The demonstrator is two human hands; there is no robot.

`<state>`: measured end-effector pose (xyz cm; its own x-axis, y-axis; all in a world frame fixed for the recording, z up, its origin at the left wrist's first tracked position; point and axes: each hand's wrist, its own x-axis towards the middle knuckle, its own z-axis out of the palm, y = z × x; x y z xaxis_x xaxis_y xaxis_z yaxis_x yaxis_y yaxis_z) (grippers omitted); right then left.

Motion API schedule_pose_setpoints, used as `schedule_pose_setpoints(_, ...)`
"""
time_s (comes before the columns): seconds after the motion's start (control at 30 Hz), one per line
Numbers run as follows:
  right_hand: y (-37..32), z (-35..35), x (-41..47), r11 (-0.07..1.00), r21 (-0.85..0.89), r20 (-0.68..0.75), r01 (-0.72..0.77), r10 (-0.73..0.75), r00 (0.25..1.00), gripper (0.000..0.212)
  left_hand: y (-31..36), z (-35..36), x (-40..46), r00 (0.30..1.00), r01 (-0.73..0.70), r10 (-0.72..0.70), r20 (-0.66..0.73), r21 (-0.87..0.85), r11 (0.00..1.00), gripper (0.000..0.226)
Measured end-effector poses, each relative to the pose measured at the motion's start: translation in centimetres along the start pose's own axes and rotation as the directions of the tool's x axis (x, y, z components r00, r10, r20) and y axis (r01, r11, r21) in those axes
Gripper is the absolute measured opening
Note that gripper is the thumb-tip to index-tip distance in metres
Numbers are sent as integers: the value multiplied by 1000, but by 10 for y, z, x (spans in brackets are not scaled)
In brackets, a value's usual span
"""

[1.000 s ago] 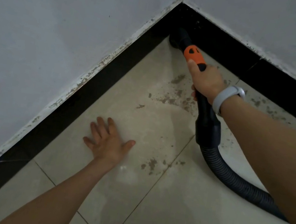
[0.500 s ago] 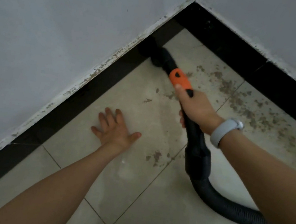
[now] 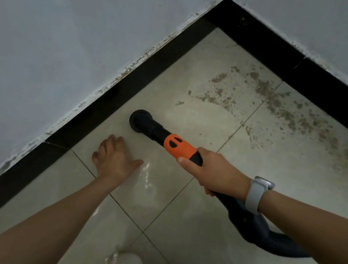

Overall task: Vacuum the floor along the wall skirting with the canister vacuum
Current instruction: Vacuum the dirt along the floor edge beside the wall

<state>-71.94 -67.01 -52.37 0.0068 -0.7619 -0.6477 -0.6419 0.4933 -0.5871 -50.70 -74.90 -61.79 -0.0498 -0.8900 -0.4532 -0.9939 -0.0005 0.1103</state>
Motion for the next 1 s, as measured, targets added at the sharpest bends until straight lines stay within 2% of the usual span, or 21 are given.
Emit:
schedule_pose_setpoints(0.27, 35, -45, 1, 994, 66, -184, -82, 93, 979, 42, 21, -3, -2, 976, -127, 121, 179, 19, 992, 100)
schedule_pose_setpoints(0.43, 56, -76, 2, 990, 25, -311, -138, 139, 940, 38, 44, 2, -5, 943, -207, 184, 278, 57, 977, 103)
schedule_pose_setpoints(0.57, 72, -100, 8, 981, 84, -367, -174, 193, 910, 40, 58, 3, 1, 947, -188, 160, 280, 76, 979, 99)
schedule_pose_setpoints(0.77, 89, -128, 24, 948, 265, -429, -178, 281, 858, 39, 83, 2, 14, 966, -190, 175, 188, 61, 980, 78)
schedule_pose_setpoints(1.0, 95, -155, 42, 917, 343, -477, -206, 359, 802, 46, 112, 2, 28, 957, -213, 193, 215, 75, 974, 84)
